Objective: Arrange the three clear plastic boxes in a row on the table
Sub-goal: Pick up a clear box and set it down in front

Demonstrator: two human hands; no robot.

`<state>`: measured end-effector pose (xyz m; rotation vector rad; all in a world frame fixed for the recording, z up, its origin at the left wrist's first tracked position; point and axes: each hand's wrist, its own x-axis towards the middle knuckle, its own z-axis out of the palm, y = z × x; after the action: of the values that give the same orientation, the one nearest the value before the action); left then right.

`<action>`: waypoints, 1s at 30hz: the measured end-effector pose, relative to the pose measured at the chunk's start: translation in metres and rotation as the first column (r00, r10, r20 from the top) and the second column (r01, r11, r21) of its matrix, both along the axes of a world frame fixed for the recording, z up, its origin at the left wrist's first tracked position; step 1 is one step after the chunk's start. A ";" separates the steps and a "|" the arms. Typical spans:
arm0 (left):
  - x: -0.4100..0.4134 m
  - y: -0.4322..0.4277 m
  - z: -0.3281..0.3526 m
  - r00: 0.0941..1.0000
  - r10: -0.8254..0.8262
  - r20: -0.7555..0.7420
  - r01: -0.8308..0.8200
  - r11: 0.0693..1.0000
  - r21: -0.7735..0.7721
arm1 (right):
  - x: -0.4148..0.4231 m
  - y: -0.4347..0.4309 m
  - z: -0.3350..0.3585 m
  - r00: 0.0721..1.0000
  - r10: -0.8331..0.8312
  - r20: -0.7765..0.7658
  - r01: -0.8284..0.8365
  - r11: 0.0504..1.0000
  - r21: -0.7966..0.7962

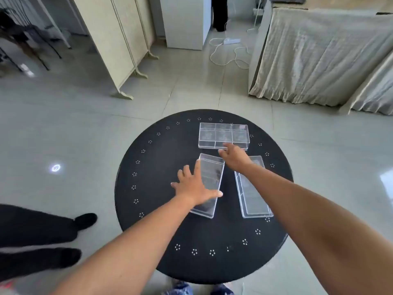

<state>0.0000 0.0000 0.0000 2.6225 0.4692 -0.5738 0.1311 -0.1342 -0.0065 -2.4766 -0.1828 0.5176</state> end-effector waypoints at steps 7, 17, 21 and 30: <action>-0.041 -0.013 -0.042 0.988 0.152 0.006 -0.151 0.987 -0.050 | -0.010 0.018 -0.037 0.985 -0.043 -0.169 0.044 0.999 0.003; -0.048 0.012 -0.051 0.978 0.186 0.093 -0.169 0.972 -0.165 | -0.007 0.018 -0.044 0.970 -0.063 -0.236 0.074 0.997 0.037; -0.041 0.044 -0.046 0.979 0.202 0.022 -0.187 0.936 -0.299 | -0.001 0.019 -0.039 0.965 -0.071 -0.254 0.114 0.981 0.159; -0.016 0.114 -0.008 0.939 0.196 -0.283 -0.344 0.472 -0.812 | 0.003 0.028 -0.010 0.904 -0.073 -0.421 0.289 0.831 0.476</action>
<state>-0.0163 0.1143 -0.0082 1.4983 0.4699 -0.6726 0.1339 -0.1061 -0.0170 -1.7843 0.0718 0.7464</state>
